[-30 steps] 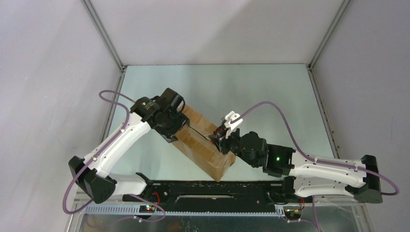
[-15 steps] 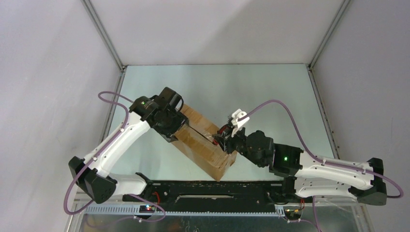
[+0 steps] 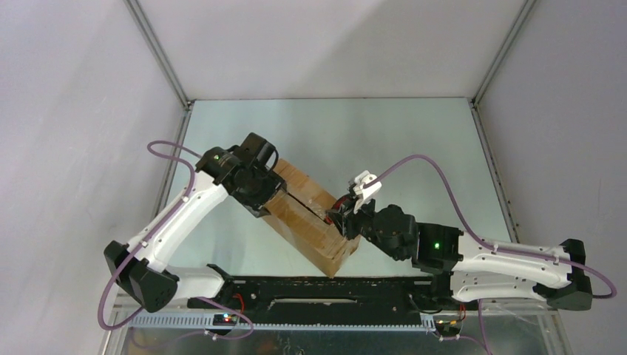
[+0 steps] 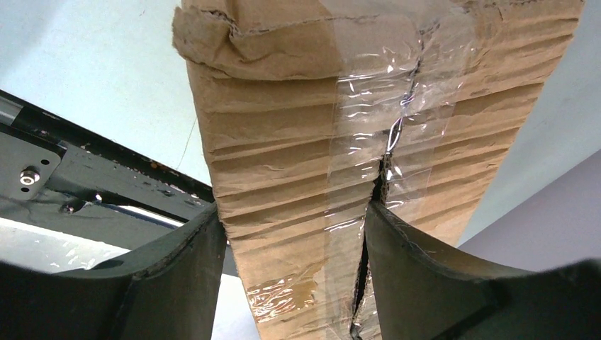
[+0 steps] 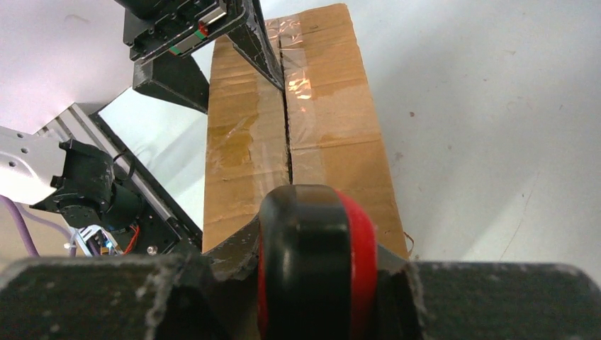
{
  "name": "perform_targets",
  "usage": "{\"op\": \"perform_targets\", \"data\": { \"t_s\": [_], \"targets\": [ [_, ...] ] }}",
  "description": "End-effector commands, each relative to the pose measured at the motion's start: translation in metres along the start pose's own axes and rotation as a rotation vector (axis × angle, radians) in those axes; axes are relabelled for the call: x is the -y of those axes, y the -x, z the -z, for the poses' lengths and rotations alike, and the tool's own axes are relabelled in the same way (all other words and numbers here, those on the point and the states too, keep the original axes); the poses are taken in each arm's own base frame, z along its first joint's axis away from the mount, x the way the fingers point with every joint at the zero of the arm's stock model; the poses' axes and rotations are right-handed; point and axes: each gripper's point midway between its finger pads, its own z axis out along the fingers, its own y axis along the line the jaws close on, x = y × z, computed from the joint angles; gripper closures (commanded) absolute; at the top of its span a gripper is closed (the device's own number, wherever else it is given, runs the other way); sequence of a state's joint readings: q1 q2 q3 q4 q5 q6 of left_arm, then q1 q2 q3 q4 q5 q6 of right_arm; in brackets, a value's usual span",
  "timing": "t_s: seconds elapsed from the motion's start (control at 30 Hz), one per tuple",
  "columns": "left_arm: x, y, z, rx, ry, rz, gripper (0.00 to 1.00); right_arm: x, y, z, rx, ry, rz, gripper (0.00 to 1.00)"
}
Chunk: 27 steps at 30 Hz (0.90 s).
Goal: Unpack the express box
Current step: Cut the express box at the center of the board.
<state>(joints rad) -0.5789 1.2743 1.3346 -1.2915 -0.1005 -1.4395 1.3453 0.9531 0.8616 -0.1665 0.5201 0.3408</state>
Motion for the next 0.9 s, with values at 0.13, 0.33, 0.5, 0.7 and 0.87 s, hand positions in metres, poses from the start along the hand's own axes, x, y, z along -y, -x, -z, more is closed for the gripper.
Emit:
{"op": "perform_targets", "data": {
  "t_s": [0.13, 0.33, 0.5, 0.7, 0.87],
  "targets": [
    [-0.018, 0.06, 0.002, 0.267, 0.026, 0.065, 0.67, 0.025, -0.044, 0.013, -0.153, -0.085, 0.133, 1.0],
    [-0.017, 0.061, 0.002, 0.269, 0.025, 0.069, 0.68, 0.021, -0.054, 0.008, -0.175, -0.094, 0.159, 1.0],
    [-0.021, 0.064, 0.002, 0.278, 0.036, 0.072, 0.68, 0.026, -0.043, 0.015, -0.142, -0.102, 0.151, 1.0],
    [-0.029, 0.069, 0.0, 0.287, 0.048, 0.085, 0.68, 0.034, -0.01, 0.034, -0.042, -0.088, 0.107, 1.0],
    [-0.029, 0.07, 0.0, 0.282, 0.038, 0.087, 0.69, 0.035, -0.008, 0.038, -0.045, -0.078, 0.113, 1.0]
  ]
}}
